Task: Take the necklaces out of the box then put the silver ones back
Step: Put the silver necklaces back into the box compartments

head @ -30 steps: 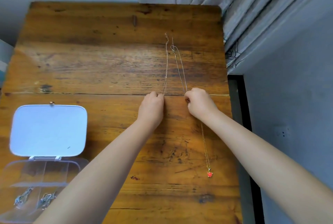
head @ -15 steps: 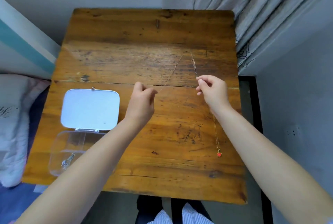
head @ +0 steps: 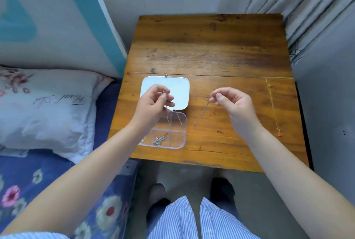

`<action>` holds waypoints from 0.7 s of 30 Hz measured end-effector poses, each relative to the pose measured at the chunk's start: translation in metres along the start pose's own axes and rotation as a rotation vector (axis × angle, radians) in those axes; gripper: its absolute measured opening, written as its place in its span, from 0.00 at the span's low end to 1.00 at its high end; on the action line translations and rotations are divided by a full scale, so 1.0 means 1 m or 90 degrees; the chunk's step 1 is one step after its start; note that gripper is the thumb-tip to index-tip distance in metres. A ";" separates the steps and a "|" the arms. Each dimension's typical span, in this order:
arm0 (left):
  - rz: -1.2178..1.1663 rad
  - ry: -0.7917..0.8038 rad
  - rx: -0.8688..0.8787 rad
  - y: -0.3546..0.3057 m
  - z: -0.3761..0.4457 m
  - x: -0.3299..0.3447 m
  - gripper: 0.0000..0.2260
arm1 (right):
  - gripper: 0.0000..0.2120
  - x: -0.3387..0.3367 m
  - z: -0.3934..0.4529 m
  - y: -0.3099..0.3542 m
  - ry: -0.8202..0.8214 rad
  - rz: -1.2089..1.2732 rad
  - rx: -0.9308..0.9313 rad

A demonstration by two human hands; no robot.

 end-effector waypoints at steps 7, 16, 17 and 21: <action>-0.060 0.097 0.063 -0.003 -0.026 -0.068 0.15 | 0.14 0.079 -0.041 -0.001 -0.044 0.138 0.011; -0.017 0.158 0.137 0.001 -0.011 -0.108 0.13 | 0.12 0.133 -0.034 0.017 -0.126 0.170 -0.001; -0.003 0.158 0.145 0.004 -0.009 -0.111 0.13 | 0.12 0.136 -0.031 0.017 -0.123 0.167 -0.001; 0.008 0.142 0.130 0.026 -0.002 -0.120 0.13 | 0.12 0.145 -0.020 0.010 -0.111 0.141 -0.002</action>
Point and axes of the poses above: each hand's wrist, its own z-axis towards the middle knuckle, its own x-axis out of the palm, y = z × x, the point moved 3 cm from there along z, towards the middle knuckle, and after that the axes turned 7 degrees about x, right-handed, at the moved point
